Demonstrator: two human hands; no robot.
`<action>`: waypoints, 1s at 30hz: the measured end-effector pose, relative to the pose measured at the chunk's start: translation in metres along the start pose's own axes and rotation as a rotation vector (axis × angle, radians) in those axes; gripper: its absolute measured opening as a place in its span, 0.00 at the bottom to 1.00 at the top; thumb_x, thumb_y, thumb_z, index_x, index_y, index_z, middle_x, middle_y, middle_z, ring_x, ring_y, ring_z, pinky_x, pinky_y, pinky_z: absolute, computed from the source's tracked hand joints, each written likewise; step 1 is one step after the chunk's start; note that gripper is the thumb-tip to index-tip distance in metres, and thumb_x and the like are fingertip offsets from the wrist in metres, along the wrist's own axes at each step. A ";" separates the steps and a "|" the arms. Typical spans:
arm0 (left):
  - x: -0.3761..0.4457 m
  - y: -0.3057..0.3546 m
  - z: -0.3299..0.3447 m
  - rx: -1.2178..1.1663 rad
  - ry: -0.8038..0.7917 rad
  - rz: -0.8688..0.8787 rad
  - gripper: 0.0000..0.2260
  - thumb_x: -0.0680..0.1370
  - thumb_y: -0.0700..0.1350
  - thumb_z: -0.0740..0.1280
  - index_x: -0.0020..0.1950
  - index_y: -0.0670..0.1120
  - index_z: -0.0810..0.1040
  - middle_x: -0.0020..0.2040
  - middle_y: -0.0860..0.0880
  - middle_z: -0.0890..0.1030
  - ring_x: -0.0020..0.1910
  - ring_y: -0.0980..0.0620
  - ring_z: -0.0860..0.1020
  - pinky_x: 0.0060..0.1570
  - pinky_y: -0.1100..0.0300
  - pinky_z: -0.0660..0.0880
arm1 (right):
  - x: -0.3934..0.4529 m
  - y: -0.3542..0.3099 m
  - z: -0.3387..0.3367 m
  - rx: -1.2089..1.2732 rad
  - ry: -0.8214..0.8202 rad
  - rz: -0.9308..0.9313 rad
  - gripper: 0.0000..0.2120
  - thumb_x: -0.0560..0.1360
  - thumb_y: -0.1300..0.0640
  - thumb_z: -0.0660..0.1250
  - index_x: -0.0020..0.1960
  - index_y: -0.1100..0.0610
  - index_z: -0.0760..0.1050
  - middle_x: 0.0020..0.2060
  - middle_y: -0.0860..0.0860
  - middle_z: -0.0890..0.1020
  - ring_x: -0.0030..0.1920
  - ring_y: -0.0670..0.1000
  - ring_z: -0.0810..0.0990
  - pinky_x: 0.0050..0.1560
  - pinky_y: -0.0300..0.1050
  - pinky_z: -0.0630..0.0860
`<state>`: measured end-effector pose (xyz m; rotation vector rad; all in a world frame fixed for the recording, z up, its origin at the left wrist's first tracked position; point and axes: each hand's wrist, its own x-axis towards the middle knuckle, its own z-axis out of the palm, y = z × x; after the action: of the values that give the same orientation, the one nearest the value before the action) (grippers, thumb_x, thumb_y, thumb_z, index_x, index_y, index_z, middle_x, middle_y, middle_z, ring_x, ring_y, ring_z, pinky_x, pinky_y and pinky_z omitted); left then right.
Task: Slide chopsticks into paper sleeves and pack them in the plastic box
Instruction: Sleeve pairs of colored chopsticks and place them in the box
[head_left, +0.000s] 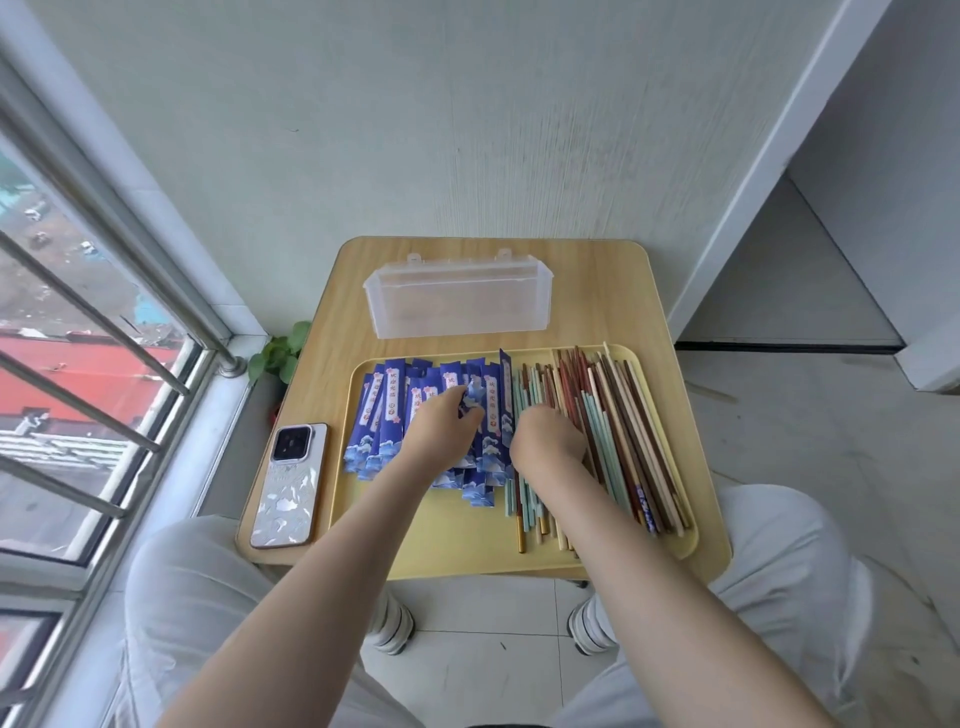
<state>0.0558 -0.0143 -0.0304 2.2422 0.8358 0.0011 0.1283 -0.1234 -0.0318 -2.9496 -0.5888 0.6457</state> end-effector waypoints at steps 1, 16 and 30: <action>0.001 -0.002 0.001 -0.002 -0.002 -0.004 0.13 0.83 0.45 0.61 0.63 0.38 0.75 0.35 0.52 0.73 0.31 0.54 0.70 0.30 0.59 0.63 | 0.000 0.000 -0.001 0.014 -0.005 0.005 0.09 0.79 0.64 0.65 0.59 0.61 0.76 0.49 0.55 0.82 0.48 0.55 0.82 0.38 0.44 0.74; -0.004 -0.006 -0.029 -0.161 0.136 0.068 0.17 0.80 0.52 0.68 0.65 0.45 0.75 0.39 0.53 0.77 0.31 0.55 0.73 0.32 0.61 0.69 | -0.010 0.011 -0.053 0.821 0.044 -0.157 0.02 0.76 0.62 0.66 0.47 0.61 0.77 0.36 0.54 0.84 0.32 0.54 0.82 0.43 0.54 0.82; 0.000 -0.024 -0.052 0.132 0.281 0.169 0.13 0.80 0.52 0.68 0.64 0.55 0.80 0.53 0.54 0.79 0.58 0.48 0.73 0.56 0.55 0.58 | -0.001 0.013 -0.072 0.129 0.315 -0.366 0.16 0.84 0.58 0.57 0.59 0.43 0.81 0.56 0.50 0.78 0.62 0.56 0.70 0.64 0.58 0.60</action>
<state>0.0298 0.0316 -0.0077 2.4679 0.8084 0.3570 0.1614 -0.1346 0.0322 -2.6403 -0.9730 0.1712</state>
